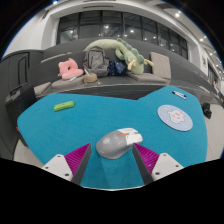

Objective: Arrange mouse

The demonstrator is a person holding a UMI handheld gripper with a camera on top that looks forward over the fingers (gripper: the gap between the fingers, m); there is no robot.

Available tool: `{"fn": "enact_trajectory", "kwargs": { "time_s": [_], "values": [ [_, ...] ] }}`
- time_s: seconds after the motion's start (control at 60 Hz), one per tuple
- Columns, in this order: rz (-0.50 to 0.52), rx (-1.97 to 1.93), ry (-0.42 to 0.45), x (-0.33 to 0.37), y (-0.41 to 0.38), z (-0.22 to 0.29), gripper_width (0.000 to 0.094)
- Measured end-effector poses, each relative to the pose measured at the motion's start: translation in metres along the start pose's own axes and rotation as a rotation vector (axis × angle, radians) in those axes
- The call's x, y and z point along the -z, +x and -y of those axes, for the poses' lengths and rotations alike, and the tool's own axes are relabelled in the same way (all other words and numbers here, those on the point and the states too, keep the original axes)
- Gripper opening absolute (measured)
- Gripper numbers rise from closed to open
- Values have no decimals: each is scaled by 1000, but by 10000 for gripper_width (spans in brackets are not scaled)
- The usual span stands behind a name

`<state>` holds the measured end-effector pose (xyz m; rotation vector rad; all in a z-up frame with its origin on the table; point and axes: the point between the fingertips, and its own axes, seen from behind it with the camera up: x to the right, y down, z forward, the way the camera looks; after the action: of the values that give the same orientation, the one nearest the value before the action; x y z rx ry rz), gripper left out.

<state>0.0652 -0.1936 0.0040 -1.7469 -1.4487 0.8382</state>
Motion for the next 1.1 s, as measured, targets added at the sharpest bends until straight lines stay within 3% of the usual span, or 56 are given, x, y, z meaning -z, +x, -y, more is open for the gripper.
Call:
{"fn": "enact_trajectory", "kwargs": {
  "time_s": [0.483,0.6,0.65,0.9,1.1],
  "values": [
    [22,2,-65,-81,-8,38,851],
    [33,41,-53,-90,-8,42,731],
    [24,62,-45,-93,-4,41,545],
    [68,65,-36,-95,-13,43,371],
    [137,99,24,-62,-8,70,363]
  ]
}}
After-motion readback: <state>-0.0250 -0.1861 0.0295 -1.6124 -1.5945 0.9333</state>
